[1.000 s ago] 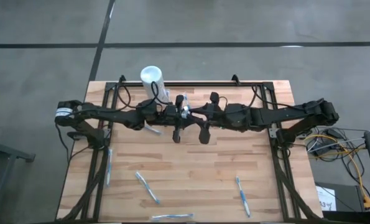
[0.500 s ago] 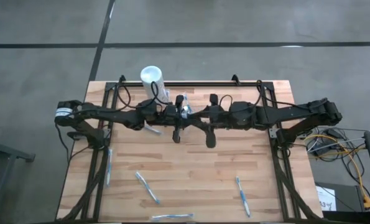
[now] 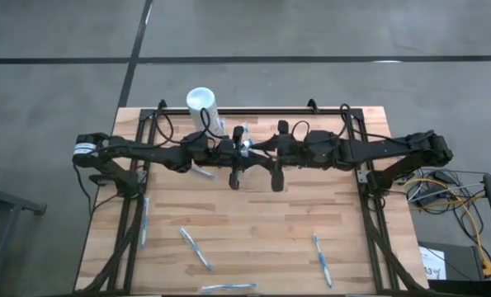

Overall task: Pick & Place toothbrushing station
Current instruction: Put the blue toothbrush into the right of the transparent organizer

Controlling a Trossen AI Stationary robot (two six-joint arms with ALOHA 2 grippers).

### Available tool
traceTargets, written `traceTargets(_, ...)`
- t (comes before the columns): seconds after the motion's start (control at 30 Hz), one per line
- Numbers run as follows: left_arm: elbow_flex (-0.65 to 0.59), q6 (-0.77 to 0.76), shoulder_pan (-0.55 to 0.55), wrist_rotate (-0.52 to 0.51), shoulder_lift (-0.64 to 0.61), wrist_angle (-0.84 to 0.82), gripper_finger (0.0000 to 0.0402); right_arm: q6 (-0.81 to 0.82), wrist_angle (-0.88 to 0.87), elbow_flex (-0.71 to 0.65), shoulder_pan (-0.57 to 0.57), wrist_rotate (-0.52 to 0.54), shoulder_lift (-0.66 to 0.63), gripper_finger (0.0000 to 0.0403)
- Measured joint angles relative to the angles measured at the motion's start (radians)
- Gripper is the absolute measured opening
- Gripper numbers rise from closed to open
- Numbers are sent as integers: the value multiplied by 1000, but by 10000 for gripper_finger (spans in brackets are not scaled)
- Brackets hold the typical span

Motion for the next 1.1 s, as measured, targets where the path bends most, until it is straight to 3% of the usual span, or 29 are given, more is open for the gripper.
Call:
traceTargets(0.67, 0, -2, 0, 20, 0, 3, 0, 5, 0, 0, 0, -2, 20, 252)
traceTargets(1.1, 0, -12, 1, 39, -3, 9, 0, -13, 58, 1, -19, 19, 78, 245)
